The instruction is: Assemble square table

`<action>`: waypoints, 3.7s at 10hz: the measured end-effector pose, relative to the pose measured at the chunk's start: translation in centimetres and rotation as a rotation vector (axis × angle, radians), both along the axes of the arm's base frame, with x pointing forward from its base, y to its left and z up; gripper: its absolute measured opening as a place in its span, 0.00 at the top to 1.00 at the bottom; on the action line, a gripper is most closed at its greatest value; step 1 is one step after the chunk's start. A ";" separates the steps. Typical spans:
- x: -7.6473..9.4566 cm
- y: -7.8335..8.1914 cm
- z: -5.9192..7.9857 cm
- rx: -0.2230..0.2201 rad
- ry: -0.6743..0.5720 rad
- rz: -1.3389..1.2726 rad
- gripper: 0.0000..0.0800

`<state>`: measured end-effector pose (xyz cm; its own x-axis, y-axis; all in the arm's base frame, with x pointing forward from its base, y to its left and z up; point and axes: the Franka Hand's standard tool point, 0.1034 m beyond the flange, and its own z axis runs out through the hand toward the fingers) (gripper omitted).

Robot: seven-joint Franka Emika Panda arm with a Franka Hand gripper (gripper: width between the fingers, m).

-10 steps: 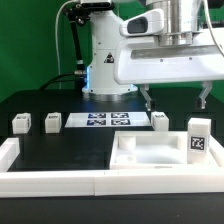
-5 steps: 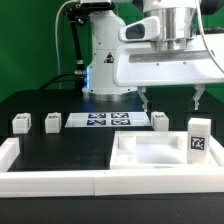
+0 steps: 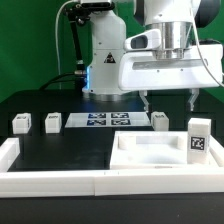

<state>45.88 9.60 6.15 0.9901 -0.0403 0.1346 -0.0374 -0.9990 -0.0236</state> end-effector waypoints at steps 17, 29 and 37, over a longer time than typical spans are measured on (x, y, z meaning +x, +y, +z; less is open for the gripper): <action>-6.2 -0.9 -2.5 0.006 0.393 0.024 0.19; -8.8 -0.8 -3.9 0.019 1.183 -0.007 0.19; -8.9 0.4 -5.1 0.018 1.097 0.014 0.19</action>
Offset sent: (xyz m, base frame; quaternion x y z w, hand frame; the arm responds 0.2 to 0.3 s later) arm -0.0352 0.0043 -0.0028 0.0122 0.0009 -0.0087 0.9999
